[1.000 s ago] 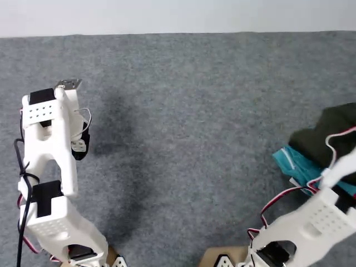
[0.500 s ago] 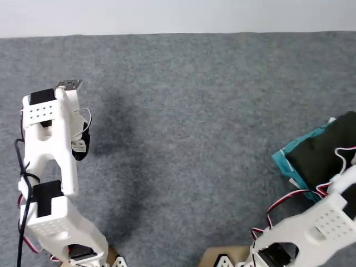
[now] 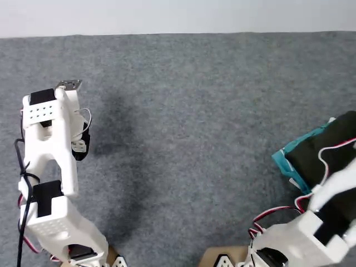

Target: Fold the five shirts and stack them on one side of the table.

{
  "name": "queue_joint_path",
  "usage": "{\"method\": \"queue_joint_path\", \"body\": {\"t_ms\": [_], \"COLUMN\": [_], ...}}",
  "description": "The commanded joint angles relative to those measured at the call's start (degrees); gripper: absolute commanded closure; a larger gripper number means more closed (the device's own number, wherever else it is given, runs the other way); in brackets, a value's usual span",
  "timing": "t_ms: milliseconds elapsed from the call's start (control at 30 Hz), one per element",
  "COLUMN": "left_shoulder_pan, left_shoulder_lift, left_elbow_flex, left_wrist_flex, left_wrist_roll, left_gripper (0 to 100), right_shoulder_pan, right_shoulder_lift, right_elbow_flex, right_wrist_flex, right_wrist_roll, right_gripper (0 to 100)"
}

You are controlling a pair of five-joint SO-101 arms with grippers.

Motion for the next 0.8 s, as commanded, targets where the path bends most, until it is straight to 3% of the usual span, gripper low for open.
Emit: {"method": "queue_joint_path", "body": {"t_ms": [0,33,333,767], "left_shoulder_pan": [0.4,0.4,0.4,0.4], "left_shoulder_lift": [-3.1,-3.1,-3.1,-3.1], "left_elbow_flex": [-0.1,-0.1,-0.1,-0.1], "left_wrist_flex": [0.7,0.7,0.7,0.7], "left_wrist_roll": [0.1,0.1,0.1,0.1], "left_gripper": [100,100,100,100], "right_shoulder_pan": [-2.2,-2.6,-4.9,-8.0], "right_shoulder_lift": [2.2,3.9,20.0,20.5], "right_elbow_flex": [0.0,0.0,-0.1,-7.7], "right_wrist_flex": [1.0,0.7,-1.5,-1.5], "right_wrist_roll": [-0.8,-0.7,-0.8,-0.8], "right_gripper": [95.7,99.2,97.5,97.5]}}
